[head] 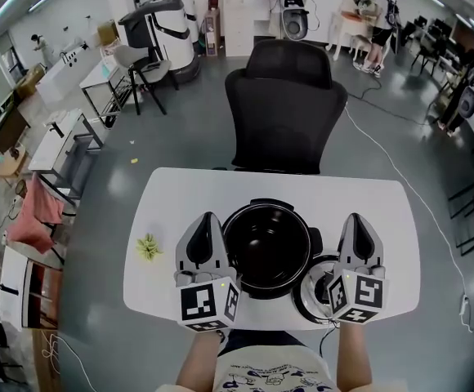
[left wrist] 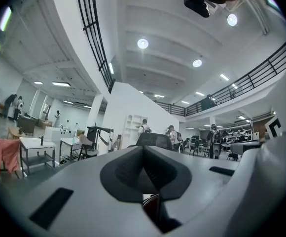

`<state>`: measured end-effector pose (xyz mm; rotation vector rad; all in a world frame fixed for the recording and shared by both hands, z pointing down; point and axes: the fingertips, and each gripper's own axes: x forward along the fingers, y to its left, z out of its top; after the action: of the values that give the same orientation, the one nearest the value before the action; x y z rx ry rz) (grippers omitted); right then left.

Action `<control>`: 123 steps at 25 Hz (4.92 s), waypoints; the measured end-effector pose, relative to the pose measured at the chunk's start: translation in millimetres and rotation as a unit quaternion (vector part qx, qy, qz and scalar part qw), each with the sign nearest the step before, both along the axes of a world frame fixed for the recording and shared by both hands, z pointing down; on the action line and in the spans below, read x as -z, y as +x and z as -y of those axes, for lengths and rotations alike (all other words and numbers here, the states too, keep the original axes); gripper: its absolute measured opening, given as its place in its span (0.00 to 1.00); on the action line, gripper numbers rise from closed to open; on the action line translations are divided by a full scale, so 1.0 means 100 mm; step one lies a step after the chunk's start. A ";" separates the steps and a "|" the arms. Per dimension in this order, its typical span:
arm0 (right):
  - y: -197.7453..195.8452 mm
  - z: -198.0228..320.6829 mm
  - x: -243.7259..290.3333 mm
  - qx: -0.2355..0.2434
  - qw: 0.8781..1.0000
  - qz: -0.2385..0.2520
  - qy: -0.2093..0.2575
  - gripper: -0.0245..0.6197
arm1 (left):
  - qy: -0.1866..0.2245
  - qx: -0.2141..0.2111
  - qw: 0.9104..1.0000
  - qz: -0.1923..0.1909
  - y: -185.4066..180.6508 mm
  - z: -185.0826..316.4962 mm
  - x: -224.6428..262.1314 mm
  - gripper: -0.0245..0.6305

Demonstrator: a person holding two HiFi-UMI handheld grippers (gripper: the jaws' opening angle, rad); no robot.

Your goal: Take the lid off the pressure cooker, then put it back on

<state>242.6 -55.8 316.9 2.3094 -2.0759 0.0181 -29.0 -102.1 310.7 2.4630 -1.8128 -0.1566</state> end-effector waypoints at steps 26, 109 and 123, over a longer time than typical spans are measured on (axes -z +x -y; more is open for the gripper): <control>-0.03 -0.07 -0.05 0.009 1.000 0.012 -0.016 0.06 | 0.003 -0.002 1.000 0.021 -0.01 -0.02 0.03 0.06; 0.45 -0.92 -3.39 0.106 0.838 0.020 -0.534 0.55 | -0.277 -0.006 0.903 -0.327 -0.38 0.20 -2.07 0.22; 0.39 -0.93 -3.38 0.136 0.820 -0.007 -0.557 0.50 | -0.283 -0.002 0.904 -0.320 -0.37 0.19 -2.08 0.22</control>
<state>281.9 36.9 654.5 1.2661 -1.6075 0.9194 -66.0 -120.9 518.9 1.7296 -1.3203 -0.3367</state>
